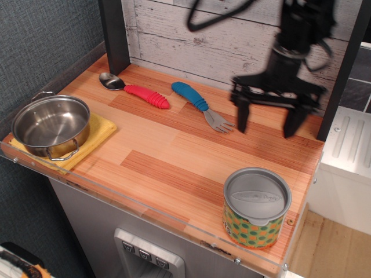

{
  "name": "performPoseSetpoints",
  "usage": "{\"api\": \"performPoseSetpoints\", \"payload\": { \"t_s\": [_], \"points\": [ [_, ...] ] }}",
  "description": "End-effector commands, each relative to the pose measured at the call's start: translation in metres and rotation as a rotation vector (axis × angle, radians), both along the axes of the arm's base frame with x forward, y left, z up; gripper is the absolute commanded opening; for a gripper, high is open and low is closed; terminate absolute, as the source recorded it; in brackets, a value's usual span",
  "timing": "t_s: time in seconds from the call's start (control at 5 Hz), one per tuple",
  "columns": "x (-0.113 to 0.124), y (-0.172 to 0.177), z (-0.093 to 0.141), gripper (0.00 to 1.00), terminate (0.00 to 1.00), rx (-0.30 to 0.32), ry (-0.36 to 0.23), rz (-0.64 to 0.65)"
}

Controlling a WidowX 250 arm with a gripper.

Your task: Move the pot behind the can

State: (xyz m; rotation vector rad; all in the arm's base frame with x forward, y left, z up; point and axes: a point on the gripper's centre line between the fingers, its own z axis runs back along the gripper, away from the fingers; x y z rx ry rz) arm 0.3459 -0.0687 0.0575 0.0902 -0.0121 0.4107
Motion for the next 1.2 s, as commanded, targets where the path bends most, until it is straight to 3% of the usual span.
{"api": "performPoseSetpoints", "payload": {
  "t_s": [0.0, 0.2, 0.6, 0.8, 1.0],
  "points": [
    [-0.026, 0.067, 0.031, 1.00, 0.00, 0.047, -0.012, 0.040],
    [-0.039, 0.111, 0.026, 1.00, 0.00, 0.024, -0.019, 0.061],
    [-0.060, 0.171, 0.025, 1.00, 0.00, 0.090, -0.051, 0.066],
    [-0.065, 0.196, 0.024, 1.00, 0.00, 0.094, -0.037, 0.039],
    [-0.071, 0.214, 0.020, 1.00, 0.00, 0.109, -0.025, 0.092]
  ]
}}
